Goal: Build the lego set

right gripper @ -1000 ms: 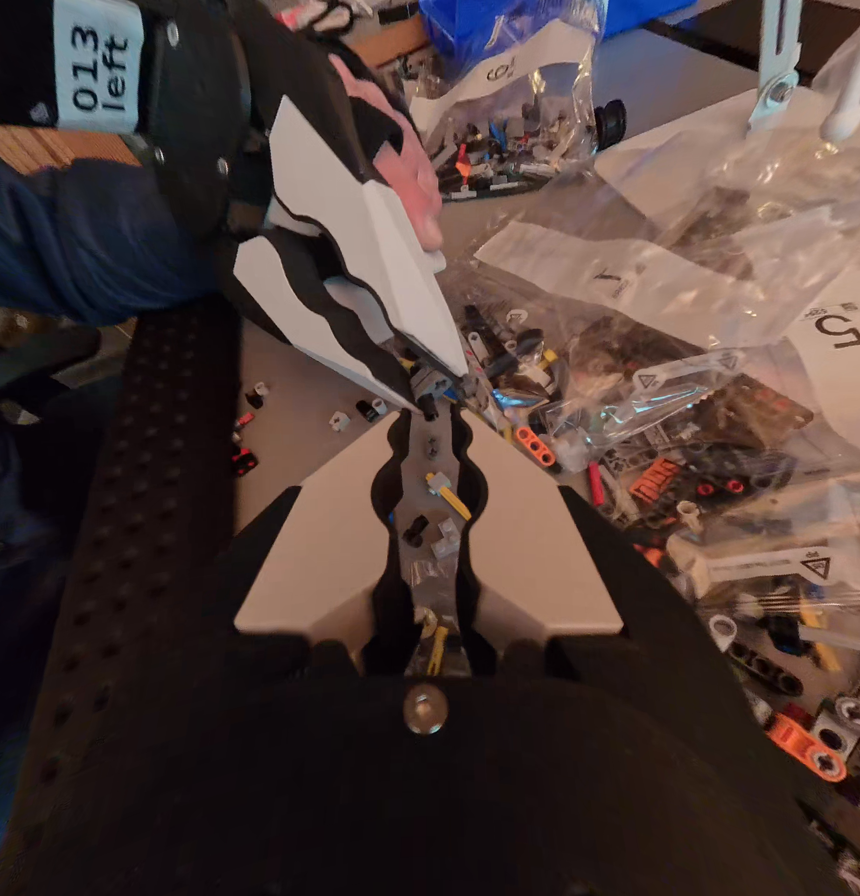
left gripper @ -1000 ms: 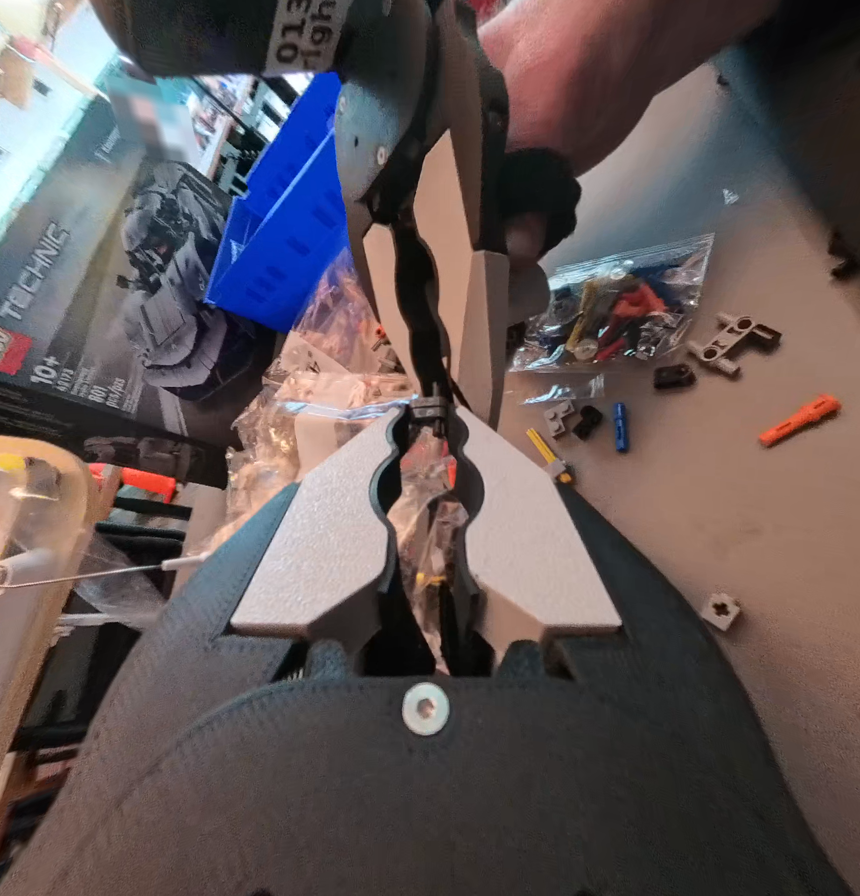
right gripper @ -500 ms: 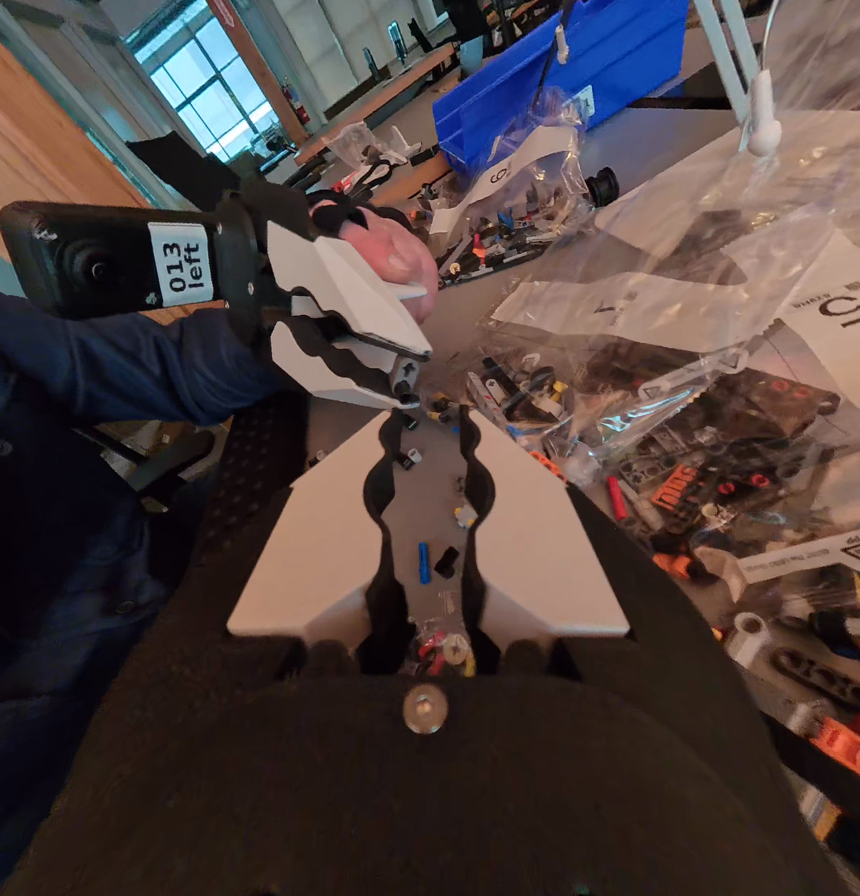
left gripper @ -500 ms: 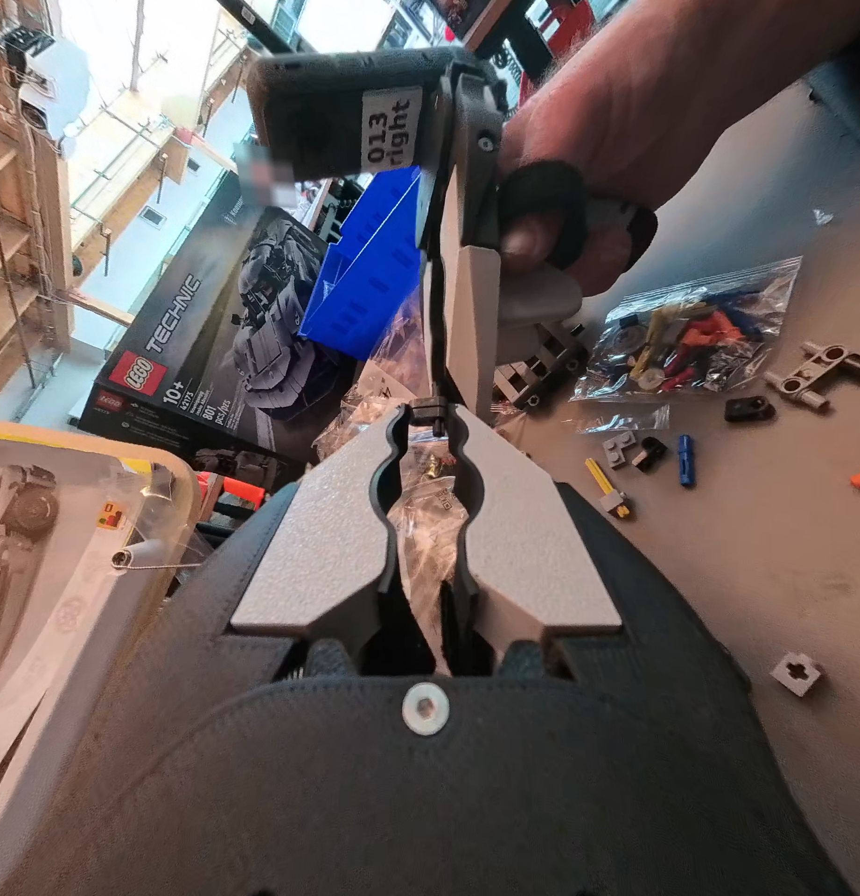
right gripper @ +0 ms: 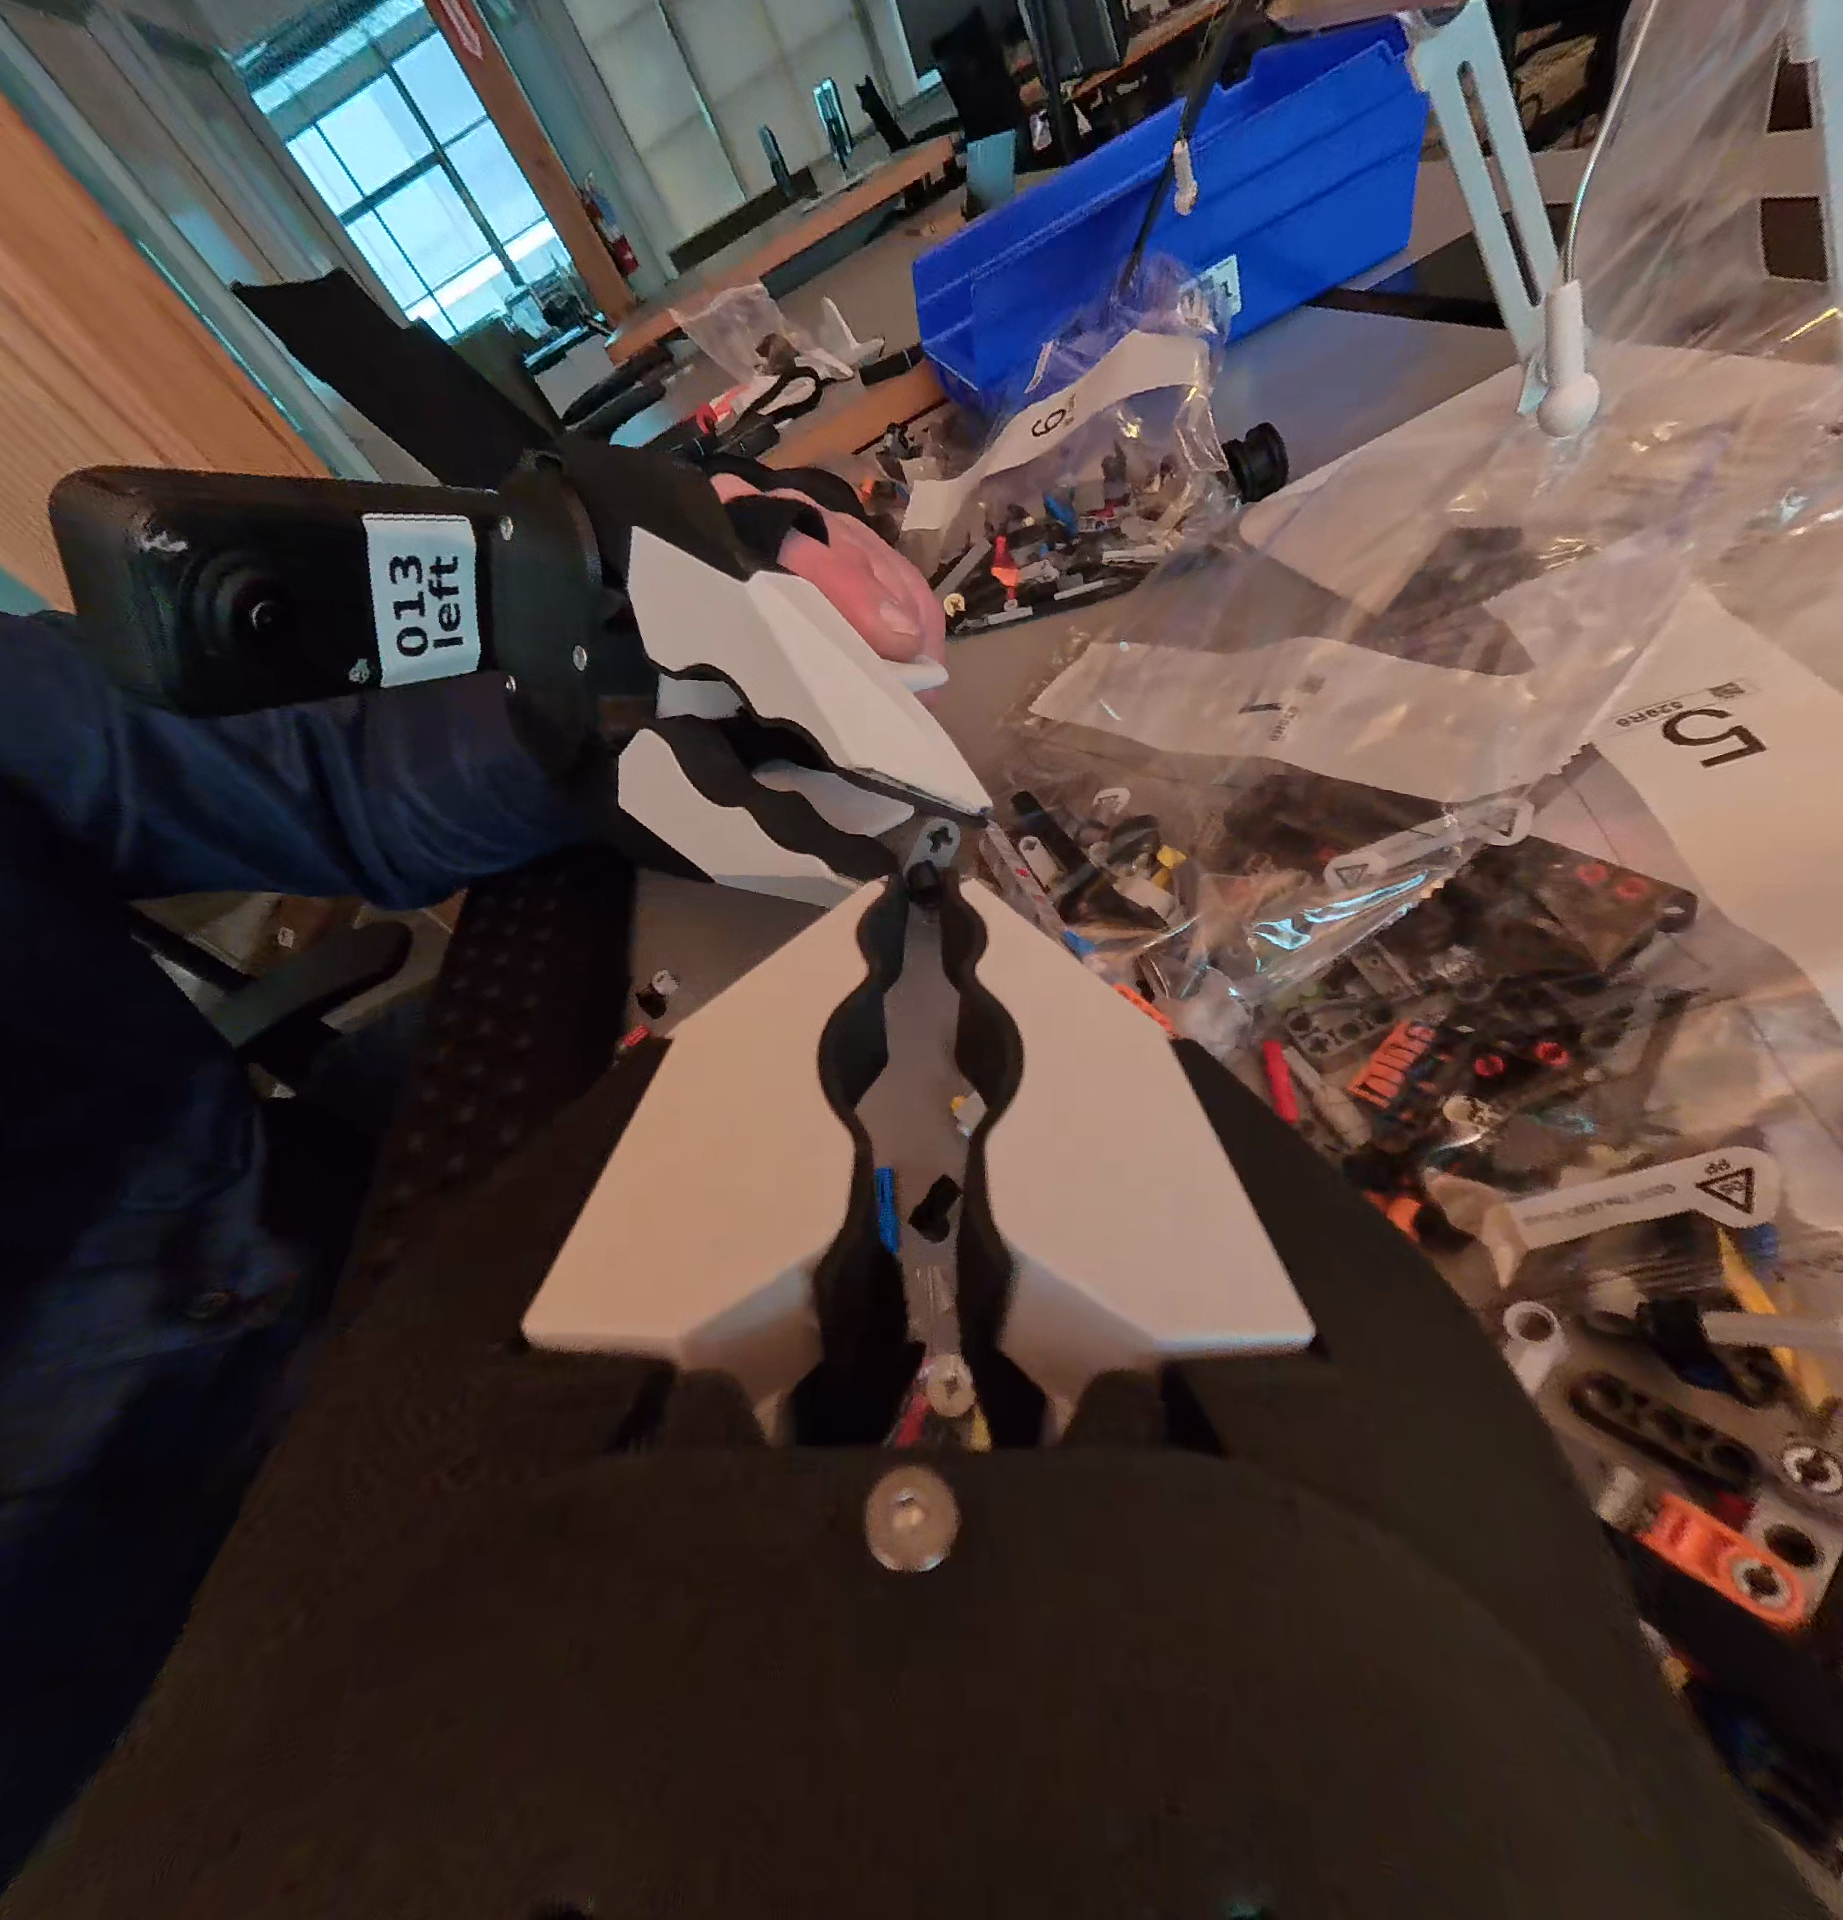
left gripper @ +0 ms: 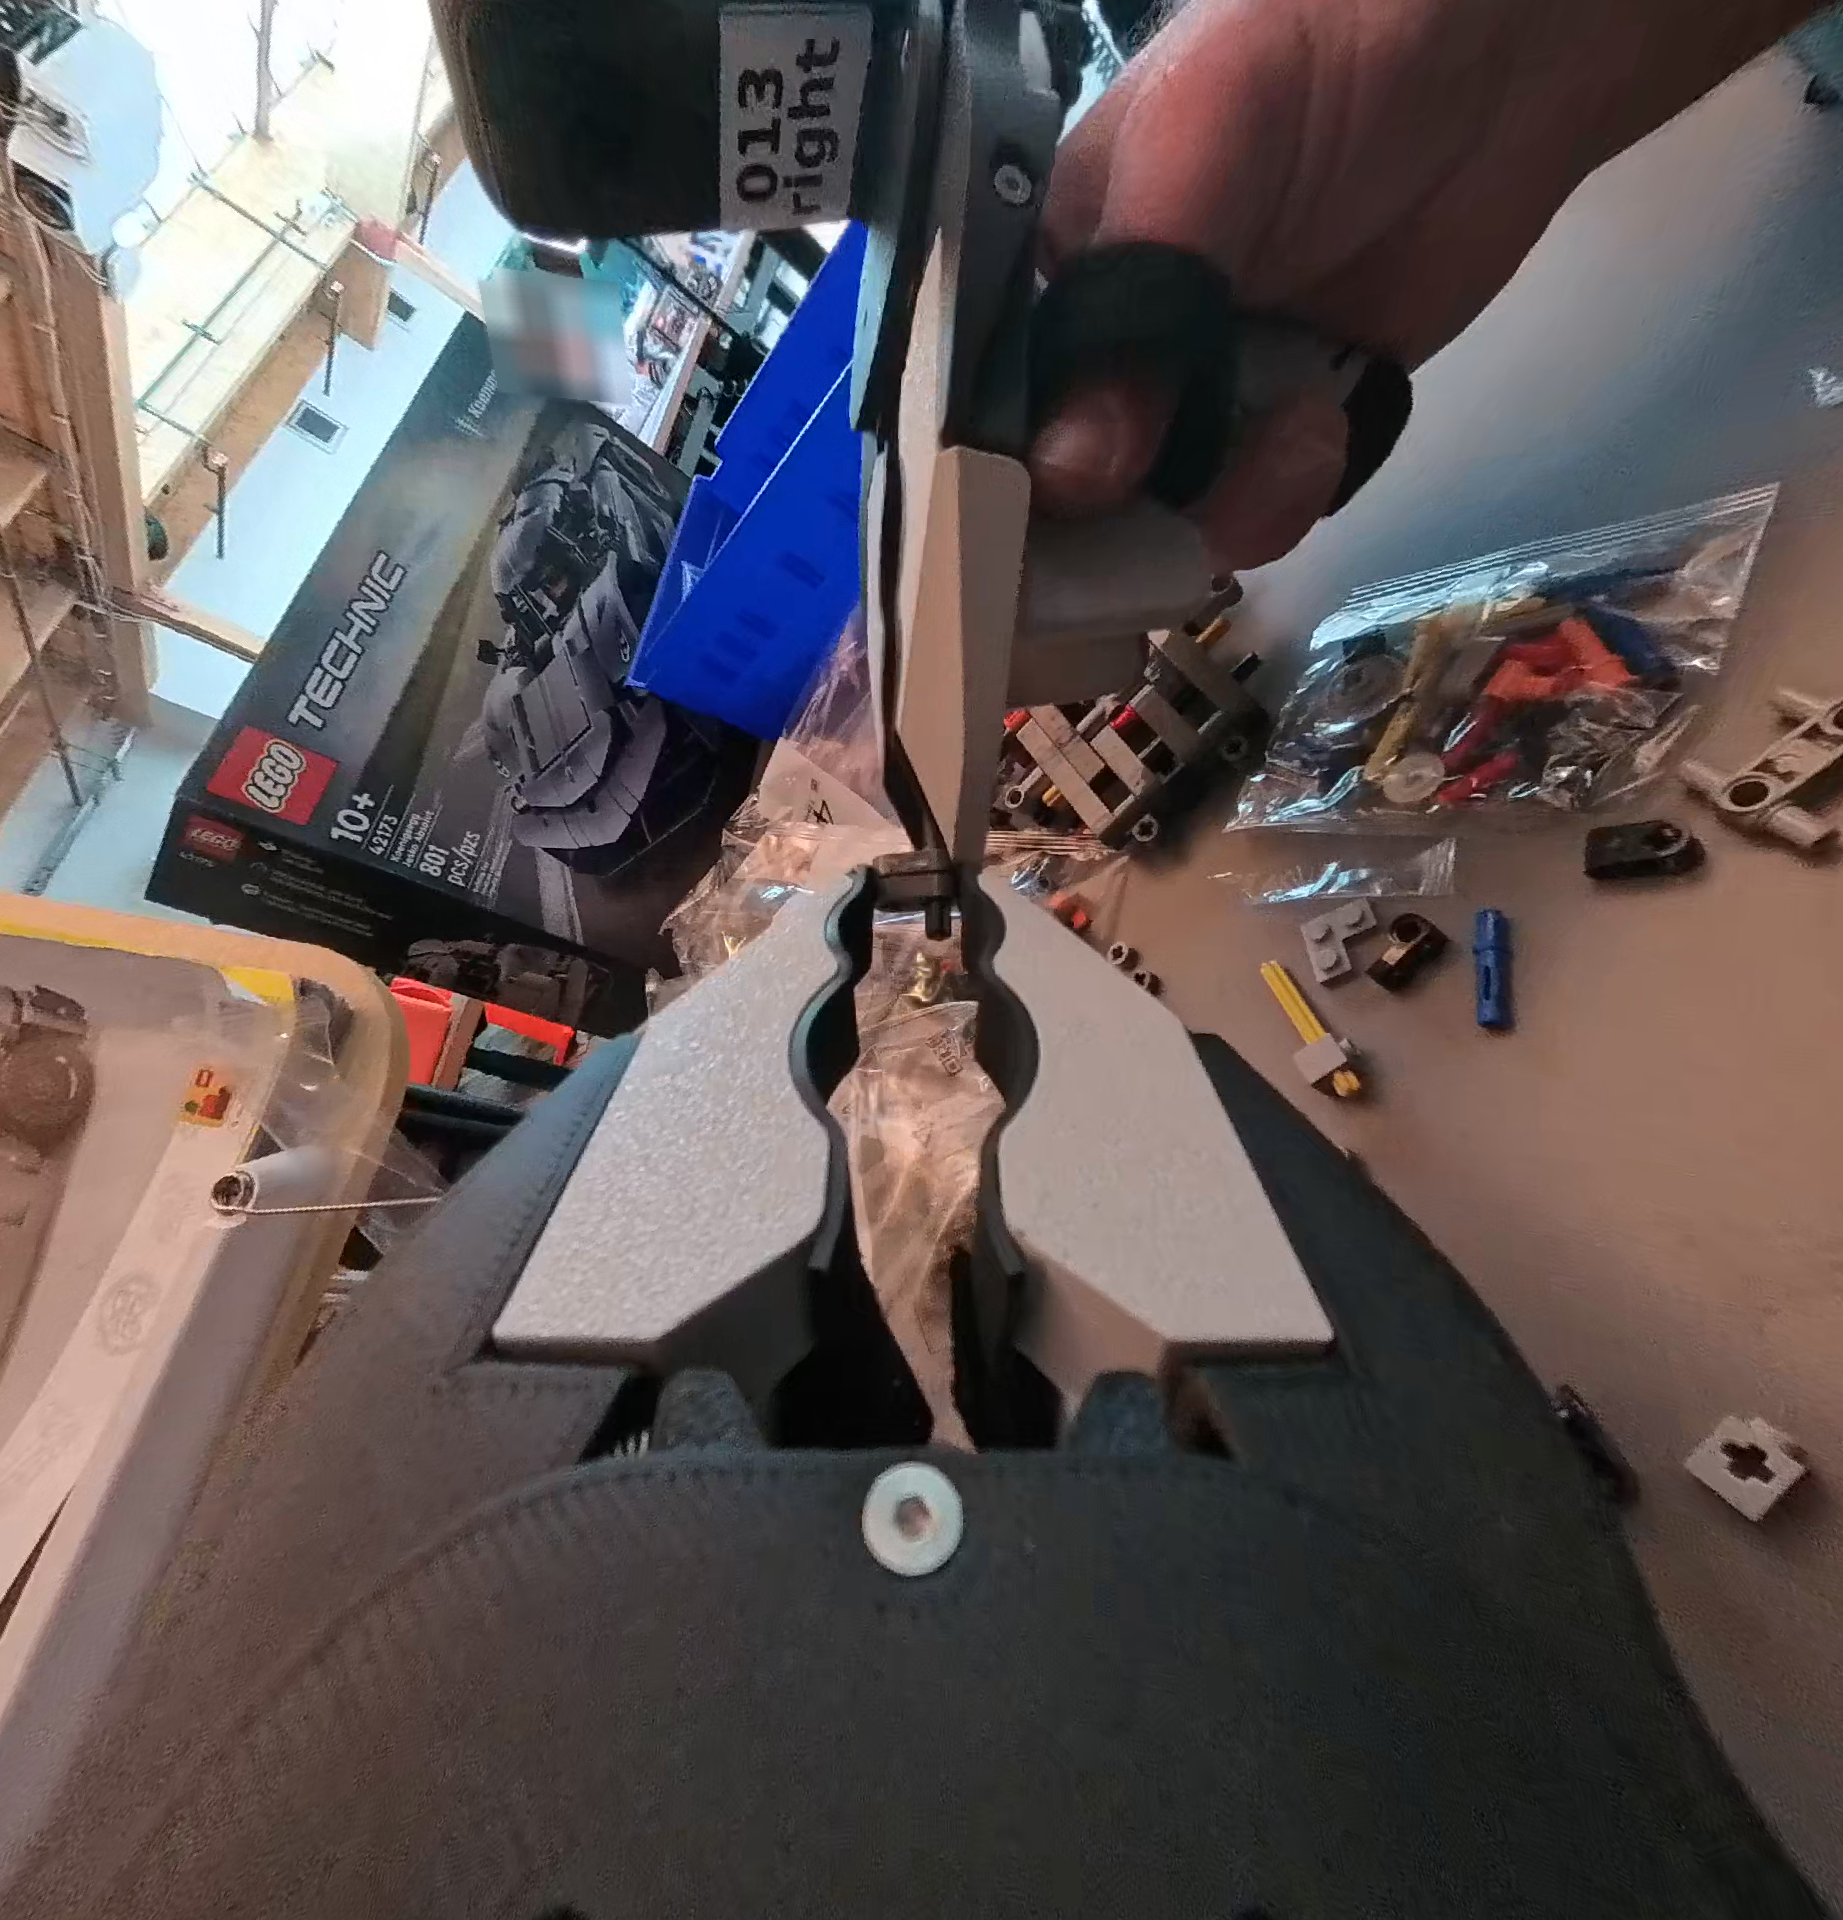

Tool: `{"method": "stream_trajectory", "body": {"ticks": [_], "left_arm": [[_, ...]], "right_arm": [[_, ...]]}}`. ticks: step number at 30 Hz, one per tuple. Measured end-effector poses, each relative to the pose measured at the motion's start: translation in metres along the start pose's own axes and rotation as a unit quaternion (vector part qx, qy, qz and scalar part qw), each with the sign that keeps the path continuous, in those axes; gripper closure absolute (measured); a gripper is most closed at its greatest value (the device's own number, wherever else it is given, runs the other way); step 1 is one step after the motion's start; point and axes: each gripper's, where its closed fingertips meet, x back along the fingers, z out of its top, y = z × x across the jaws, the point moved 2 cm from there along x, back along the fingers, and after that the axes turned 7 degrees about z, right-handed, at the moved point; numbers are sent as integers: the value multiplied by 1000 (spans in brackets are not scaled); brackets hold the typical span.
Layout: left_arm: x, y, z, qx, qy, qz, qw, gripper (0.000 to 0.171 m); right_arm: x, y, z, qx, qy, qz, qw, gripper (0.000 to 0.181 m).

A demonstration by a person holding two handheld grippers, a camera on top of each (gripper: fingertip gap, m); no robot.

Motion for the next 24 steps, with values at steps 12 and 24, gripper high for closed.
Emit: {"method": "stream_trajectory", "body": {"ticks": [12, 24], "left_arm": [[-4, 21, -16, 48, -38, -84, 995, 147], [-4, 27, -23, 56, -44, -102, 992, 169]], "right_arm": [[-4, 6, -16, -15, -50, -14, 999, 180], [-3, 6, -17, 23, -73, -36, 996, 181]]}}
